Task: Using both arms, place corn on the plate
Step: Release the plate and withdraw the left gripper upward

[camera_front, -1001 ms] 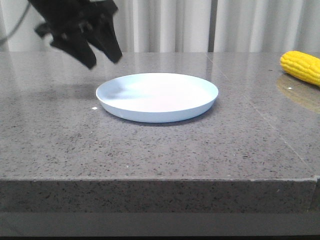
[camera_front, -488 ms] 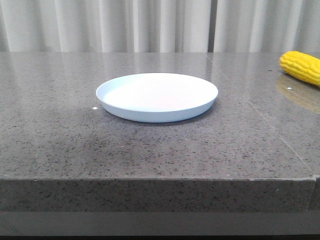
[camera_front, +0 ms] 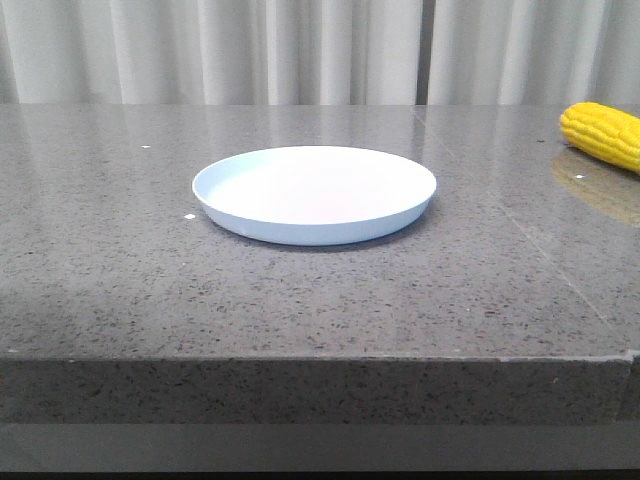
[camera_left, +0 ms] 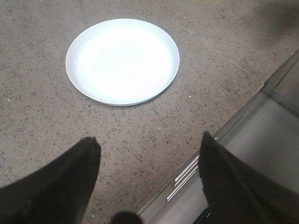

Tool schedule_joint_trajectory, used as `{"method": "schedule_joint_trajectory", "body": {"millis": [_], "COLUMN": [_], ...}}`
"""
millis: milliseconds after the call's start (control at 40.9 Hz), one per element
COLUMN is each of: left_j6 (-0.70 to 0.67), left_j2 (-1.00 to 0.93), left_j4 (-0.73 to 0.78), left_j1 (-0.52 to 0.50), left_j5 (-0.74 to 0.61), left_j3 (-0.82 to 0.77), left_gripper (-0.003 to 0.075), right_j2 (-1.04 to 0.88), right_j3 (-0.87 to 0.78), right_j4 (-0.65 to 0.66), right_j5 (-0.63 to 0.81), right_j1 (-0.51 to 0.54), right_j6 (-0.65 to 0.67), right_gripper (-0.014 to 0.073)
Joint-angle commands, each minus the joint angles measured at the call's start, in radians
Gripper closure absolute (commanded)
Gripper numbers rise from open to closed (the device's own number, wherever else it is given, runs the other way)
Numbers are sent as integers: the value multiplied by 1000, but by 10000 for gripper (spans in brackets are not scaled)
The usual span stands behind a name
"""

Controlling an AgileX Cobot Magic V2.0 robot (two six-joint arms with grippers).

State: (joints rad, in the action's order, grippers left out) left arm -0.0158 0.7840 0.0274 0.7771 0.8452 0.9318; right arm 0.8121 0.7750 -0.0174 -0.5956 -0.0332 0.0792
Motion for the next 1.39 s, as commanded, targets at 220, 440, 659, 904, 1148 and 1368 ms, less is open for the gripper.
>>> {"method": "schedule_joint_trajectory", "body": {"millis": [220,440,659,904,1148,1368], "left_j6": [-12,-12,-12,-12,-12,-12], "left_j2": [-26,-26,-26,-26,-26,-26], "left_j4": [1,1,1,1,1,1], "left_j1": [8,8,8,8,8,8], "left_j5": [-83,-83,-83,-83,-83,-83], "left_j3": [14,14,14,14,14,14], "left_gripper": [269,276,283,283,283,283], "right_j2": [-2,-2,-2,100,353,601], "right_j3": [26,26,26,165,414,572], "right_j4": [11,10,11,52,46,-1], "right_j5": [67,67,61,-10,-135,-127], "right_j1": [1,1,1,8,126,130], "right_j6": [-2,-2,-2,-3,-2,-54], "right_gripper": [-42,-42,-42,-42,-42,-42]}}
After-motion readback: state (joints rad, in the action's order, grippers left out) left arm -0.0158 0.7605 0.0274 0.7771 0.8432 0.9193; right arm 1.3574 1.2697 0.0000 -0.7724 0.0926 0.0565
